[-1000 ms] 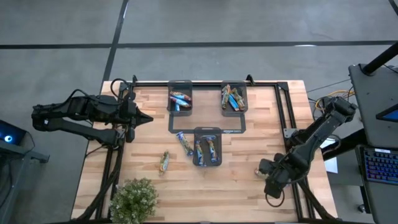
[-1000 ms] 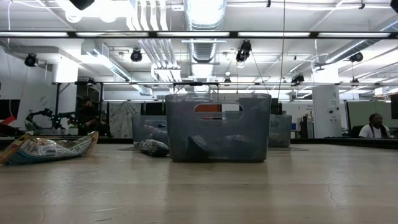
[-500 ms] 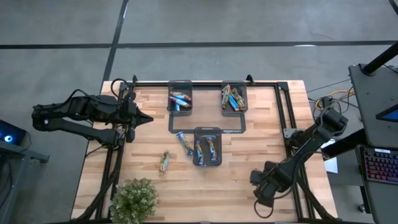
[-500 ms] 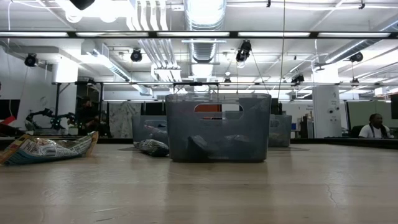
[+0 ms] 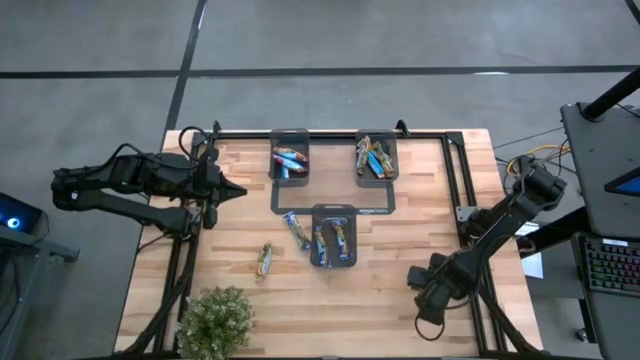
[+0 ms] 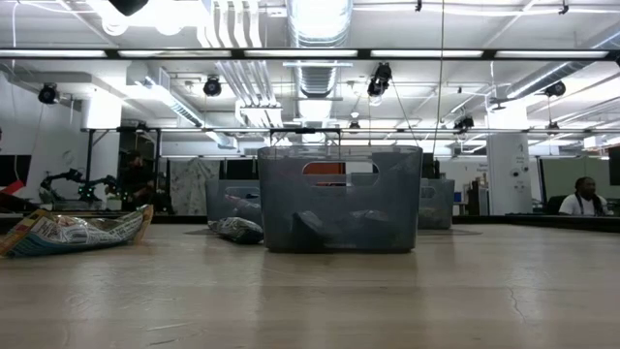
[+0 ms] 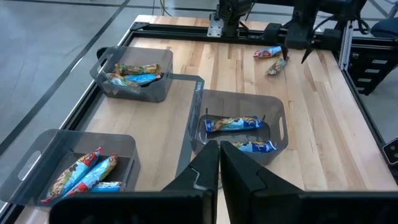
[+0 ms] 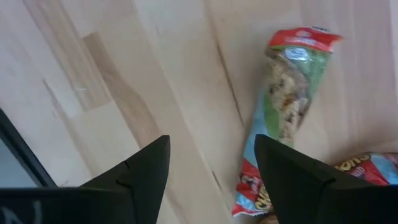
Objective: Pick and place Granola Bars by type
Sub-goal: Put the red granola bar into the left black bin
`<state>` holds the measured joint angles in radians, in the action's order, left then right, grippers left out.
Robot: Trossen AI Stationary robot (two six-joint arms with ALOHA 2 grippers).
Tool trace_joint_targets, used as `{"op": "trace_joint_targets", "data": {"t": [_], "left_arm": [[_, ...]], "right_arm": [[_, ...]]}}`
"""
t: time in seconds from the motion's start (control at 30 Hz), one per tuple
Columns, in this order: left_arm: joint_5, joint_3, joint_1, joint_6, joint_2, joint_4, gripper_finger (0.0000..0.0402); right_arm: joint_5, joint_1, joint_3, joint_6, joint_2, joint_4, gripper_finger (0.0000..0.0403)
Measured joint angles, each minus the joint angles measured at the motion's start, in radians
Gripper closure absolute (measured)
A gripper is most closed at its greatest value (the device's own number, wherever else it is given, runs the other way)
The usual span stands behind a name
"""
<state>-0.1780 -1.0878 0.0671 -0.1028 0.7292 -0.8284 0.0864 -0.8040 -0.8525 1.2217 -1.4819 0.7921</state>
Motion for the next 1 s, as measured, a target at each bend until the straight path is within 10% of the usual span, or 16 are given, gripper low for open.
{"op": "trace_joint_targets", "data": {"t": [1.0], "left_arm": [[0.0,0.0,0.0,-0.002,0.0,0.0,0.0402]], "right_arm": [[0.002,0.003,0.252,0.103,0.123,-0.183,0.0177]]}}
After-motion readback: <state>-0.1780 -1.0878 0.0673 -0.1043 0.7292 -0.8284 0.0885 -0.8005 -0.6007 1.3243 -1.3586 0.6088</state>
